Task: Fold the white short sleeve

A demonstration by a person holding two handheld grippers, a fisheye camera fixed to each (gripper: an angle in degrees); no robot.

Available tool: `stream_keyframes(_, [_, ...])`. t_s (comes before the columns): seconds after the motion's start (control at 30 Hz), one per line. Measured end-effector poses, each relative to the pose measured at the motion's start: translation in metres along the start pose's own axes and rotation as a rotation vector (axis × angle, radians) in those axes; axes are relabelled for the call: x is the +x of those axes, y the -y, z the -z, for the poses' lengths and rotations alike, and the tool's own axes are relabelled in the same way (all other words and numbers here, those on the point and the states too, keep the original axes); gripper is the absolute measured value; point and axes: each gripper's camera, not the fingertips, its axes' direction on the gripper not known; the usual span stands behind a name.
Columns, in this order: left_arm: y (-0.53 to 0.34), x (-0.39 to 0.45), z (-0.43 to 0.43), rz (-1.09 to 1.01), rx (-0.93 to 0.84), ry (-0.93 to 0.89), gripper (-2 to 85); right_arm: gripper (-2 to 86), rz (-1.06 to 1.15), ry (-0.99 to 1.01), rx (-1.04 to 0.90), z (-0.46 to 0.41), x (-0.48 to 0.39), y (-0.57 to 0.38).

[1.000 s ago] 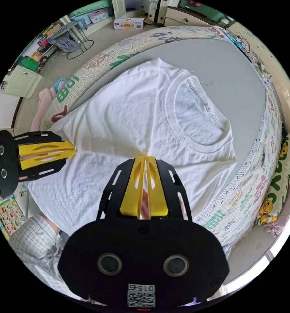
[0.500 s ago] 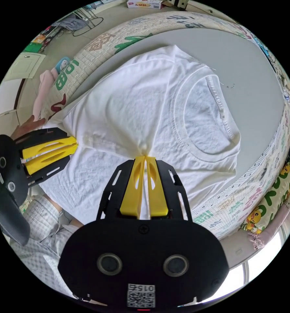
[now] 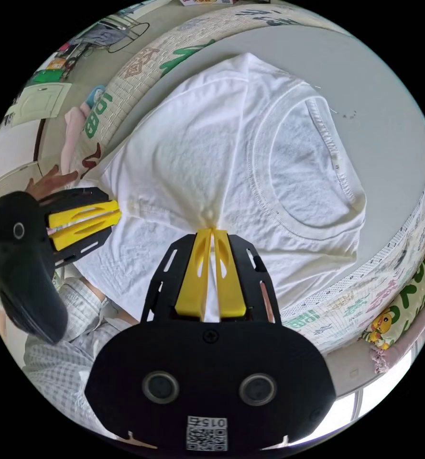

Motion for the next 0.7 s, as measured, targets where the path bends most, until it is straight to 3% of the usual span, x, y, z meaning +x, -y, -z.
stream_keyframes(0.13, [-0.006, 0.014, -0.015, -0.056, -0.057, 0.090, 0.8, -0.7, -0.019, 0.039, 0.024, -0.004, 0.012, -0.009])
stream_keyframes(0.33, [-0.042, -0.001, -0.040, 0.087, -0.075, 0.060, 0.7, -0.9, -0.099, 0.156, 0.219, -0.019, 0.036, -0.055])
stream_keyframes(0.43, [-0.095, -0.016, -0.055, 0.197, 0.077, 0.002, 0.7, -0.8, -0.136, 0.271, 0.261, -0.036, 0.052, -0.086])
stream_keyframes(0.7, [-0.326, -0.087, -0.141, 0.760, 0.646, -0.498, 4.2, 5.4, -0.209, 0.337, 0.519, -0.027, 0.080, -0.147])
